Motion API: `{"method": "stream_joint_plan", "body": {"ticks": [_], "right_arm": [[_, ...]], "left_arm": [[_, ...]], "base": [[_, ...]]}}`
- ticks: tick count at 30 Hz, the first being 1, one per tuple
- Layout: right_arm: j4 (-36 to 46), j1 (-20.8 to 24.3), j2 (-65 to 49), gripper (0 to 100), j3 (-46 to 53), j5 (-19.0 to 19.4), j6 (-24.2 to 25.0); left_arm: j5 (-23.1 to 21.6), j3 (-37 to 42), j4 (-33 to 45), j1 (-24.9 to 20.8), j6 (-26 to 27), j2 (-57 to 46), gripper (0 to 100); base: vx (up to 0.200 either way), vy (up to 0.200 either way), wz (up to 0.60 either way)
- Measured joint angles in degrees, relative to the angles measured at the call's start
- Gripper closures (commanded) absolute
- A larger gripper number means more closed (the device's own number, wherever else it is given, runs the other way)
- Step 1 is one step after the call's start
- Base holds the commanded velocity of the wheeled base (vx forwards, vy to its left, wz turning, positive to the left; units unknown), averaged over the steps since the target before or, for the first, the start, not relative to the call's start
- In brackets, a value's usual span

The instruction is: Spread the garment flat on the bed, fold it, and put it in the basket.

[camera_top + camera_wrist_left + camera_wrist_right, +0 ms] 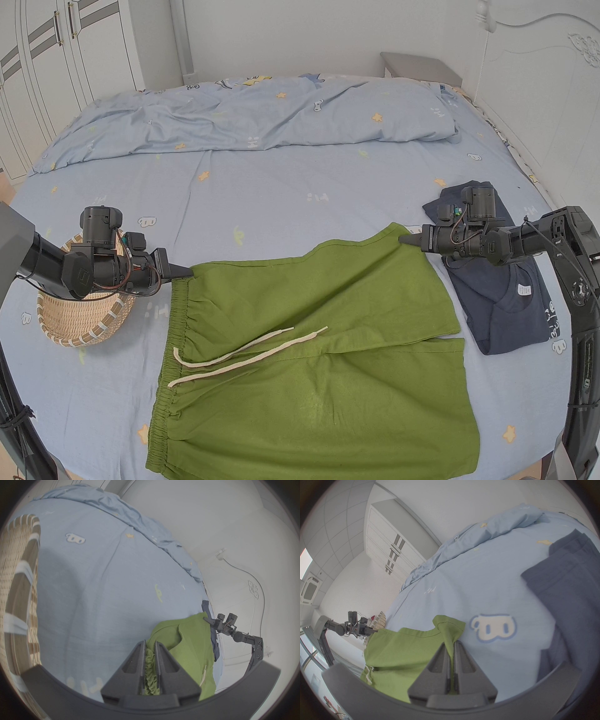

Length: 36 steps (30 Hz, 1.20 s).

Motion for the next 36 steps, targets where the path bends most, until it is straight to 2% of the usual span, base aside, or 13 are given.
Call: {"method": "stream_joint_plan", "body": {"ticks": [8, 17, 27, 28, 36], "right_arm": [[0.0, -1.3, -0.5, 100, -0.7, -0.5, 1.5], [-0.3, -0.7, -1.4, 100, 0.4, -2.1, 1.1], [-0.4, -0.3, -3.0, 100, 1.6, -2.2, 1.2], [-0.4, -0.3, -3.1, 0, 1.6, -2.2, 1.3], [-0.5, -0.2, -3.2, 0, 1.6, -2.3, 1.2]], "left_arm": [[0.0, -2.0, -1.6, 2.3, -0.1, 0.5, 100], [0.1, -3.2, -3.5, 3.1, -0.2, 2.2, 100], [0.4, -3.4, -4.0, 3.9, -0.3, 2.9, 100], [0.4, -3.4, -4.1, 3.9, -0.3, 3.0, 0], [0.6, -3.2, -4.1, 3.8, -0.2, 3.0, 0]], "base": [[0.000, 0.000, 0.00], [0.000, 0.000, 0.00], [0.000, 0.000, 0.00], [0.000, 0.000, 0.00], [0.000, 0.000, 0.00]]}}
